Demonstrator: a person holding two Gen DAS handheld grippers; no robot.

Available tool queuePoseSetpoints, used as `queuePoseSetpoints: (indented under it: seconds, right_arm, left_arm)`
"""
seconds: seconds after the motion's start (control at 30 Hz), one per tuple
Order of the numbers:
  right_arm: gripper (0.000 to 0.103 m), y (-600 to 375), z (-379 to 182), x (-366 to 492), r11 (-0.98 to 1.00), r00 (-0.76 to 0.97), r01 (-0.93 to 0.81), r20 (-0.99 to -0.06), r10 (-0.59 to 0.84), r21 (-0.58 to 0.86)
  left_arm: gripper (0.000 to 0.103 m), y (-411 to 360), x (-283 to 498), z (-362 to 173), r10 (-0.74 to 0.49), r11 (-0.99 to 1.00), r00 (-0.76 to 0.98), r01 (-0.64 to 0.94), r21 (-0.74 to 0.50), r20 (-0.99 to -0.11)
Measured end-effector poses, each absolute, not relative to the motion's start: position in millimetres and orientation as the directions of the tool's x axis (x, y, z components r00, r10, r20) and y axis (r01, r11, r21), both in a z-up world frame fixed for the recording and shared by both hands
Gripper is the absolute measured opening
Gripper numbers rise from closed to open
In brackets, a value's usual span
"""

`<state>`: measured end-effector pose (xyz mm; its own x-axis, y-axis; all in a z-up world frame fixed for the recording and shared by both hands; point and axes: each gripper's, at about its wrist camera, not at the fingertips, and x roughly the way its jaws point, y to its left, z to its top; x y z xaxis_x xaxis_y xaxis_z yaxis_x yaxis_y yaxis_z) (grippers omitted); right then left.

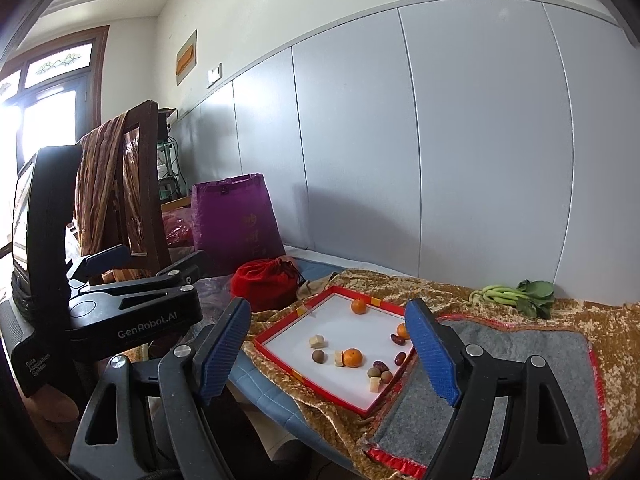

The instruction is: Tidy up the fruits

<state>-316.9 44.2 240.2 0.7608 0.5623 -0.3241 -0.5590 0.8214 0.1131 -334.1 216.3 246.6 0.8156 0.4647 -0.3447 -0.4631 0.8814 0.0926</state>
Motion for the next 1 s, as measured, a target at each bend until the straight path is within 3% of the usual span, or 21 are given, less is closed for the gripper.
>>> queuePoseSetpoints:
  seconds: [0.57, 1.0]
  right_arm:
    - [0.081, 51, 244, -326, 0.827, 0.776, -0.557, -0.306, 0.552, 0.079]
    - [0.081, 58, 240, -322, 0.842, 0.775, -0.528, -0.343, 0.531, 0.111]
  left_arm:
    - [0.103, 220, -342, 248, 0.472, 0.878, 0.815, -0.469, 0.094, -0.336]
    - [0.103, 231, -347, 248, 0.478, 0.872, 0.81, -0.483, 0.074, -0.34]
